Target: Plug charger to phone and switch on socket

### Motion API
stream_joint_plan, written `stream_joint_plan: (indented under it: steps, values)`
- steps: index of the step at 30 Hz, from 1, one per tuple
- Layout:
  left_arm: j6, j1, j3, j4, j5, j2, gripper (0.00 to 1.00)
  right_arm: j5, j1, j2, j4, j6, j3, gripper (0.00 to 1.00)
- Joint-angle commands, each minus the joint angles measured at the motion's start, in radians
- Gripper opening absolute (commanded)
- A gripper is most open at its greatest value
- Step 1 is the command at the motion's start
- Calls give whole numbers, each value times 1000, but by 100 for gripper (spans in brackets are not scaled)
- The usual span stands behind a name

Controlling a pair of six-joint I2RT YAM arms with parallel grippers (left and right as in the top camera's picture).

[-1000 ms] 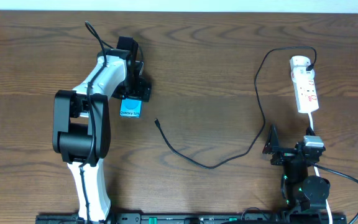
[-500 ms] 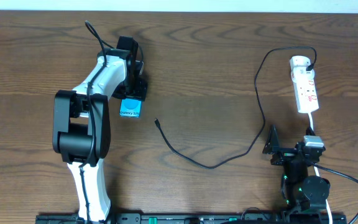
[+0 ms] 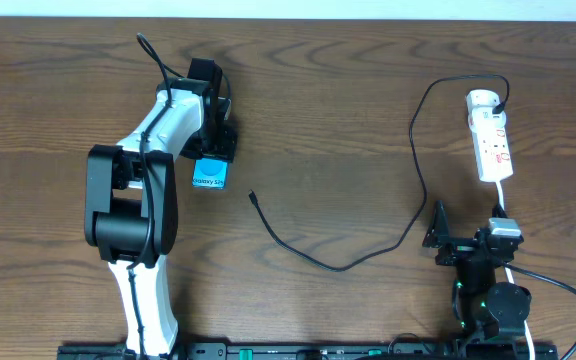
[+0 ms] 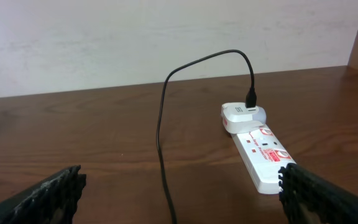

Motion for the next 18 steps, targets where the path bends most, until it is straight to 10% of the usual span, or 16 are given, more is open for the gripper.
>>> stream_joint_plan:
  steps: [1, 18]
  values:
    - [6, 3, -16, -2, -15, 13, 47, 11, 5, -6, -4, 8, -1, 99]
    - [-8, 3, -16, -2, -14, 13, 8, 11, 5, -6, -4, 8, -1, 99]
